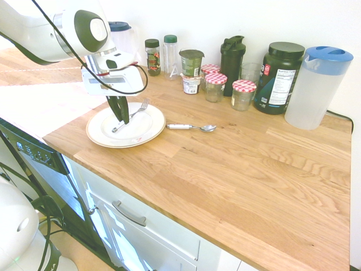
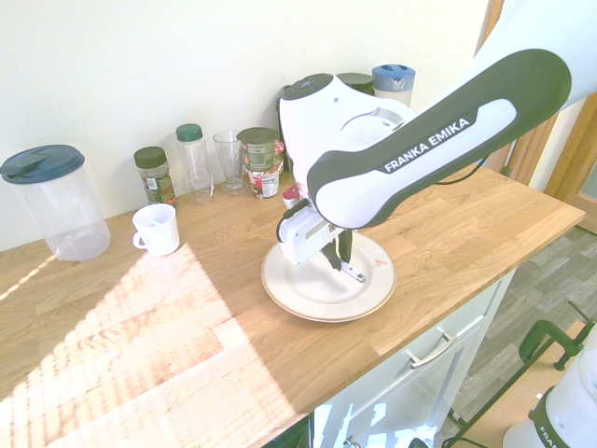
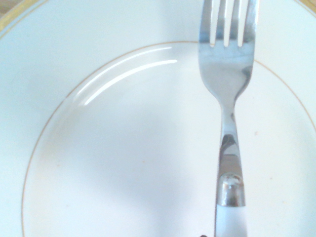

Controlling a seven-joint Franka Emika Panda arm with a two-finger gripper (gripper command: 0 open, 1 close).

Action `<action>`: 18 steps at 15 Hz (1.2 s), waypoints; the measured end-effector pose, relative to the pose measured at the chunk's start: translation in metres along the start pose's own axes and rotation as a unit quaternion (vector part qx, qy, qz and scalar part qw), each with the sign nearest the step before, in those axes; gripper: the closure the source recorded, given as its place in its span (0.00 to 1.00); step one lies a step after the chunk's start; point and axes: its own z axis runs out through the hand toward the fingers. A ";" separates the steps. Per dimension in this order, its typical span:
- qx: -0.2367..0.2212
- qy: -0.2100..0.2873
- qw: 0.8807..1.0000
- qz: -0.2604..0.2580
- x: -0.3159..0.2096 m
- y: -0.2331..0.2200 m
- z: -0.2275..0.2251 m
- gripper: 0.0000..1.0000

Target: Put the fork into the plate

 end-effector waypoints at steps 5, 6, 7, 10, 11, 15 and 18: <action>-0.019 -0.010 1.000 -0.004 0.006 -0.007 0.006 1.00; -0.028 -0.011 1.000 -0.005 0.006 -0.006 0.007 1.00; -0.037 -0.012 0.999 -0.006 0.006 -0.006 0.008 1.00; -0.056 -0.014 0.998 -0.015 0.007 -0.011 0.008 0.00; -0.059 -0.014 0.998 -0.018 0.007 -0.013 0.008 0.00; -0.066 -0.015 0.998 -0.019 0.014 -0.016 0.010 0.00; -0.067 -0.016 0.997 -0.019 0.015 -0.018 0.012 0.00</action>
